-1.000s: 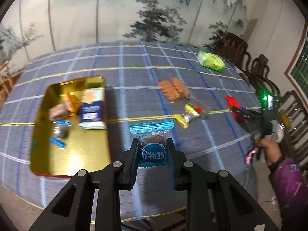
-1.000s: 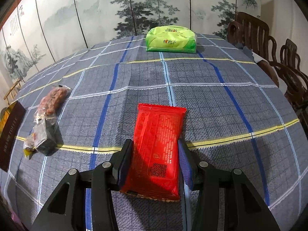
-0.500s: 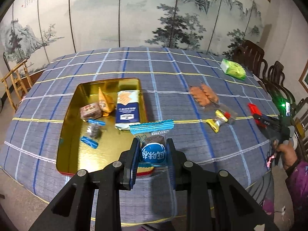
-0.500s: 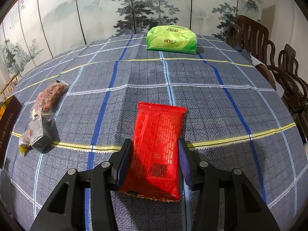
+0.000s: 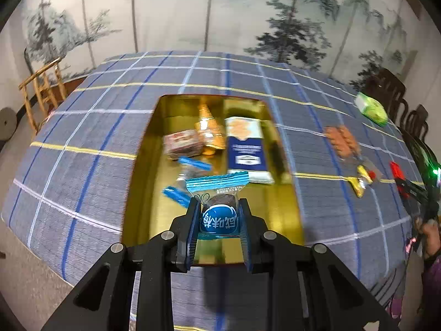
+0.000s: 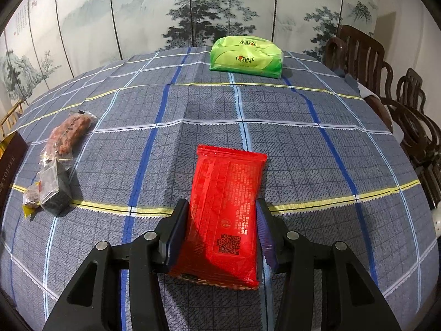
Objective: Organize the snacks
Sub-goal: 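Carry the blue-labeled snack pack into the gold tin and open the left gripper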
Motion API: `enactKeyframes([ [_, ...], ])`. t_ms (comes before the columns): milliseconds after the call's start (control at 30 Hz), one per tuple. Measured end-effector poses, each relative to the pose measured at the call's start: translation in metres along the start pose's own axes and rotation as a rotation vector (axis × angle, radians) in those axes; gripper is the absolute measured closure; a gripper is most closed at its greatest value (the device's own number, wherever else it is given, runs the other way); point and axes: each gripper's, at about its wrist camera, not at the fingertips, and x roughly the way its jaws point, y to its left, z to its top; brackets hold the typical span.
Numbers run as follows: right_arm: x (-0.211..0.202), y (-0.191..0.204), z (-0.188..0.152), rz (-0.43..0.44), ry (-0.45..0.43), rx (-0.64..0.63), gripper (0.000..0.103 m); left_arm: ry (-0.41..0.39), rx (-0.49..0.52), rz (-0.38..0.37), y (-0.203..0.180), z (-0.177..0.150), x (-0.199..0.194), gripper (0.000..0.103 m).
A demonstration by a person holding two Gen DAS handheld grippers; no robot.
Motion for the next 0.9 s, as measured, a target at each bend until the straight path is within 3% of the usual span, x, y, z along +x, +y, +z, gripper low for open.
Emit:
enactKeyframes([
  [167,0.0,0.0,0.0,0.003,0.0,0.002,0.054,0.013,-0.013,0.013,0.012,0.004,0.012,0.08],
  [900,0.0,0.0,0.0,0.004,0.0,0.001,0.053,0.053,0.073,-0.009,-0.015,0.011,0.054,0.079],
])
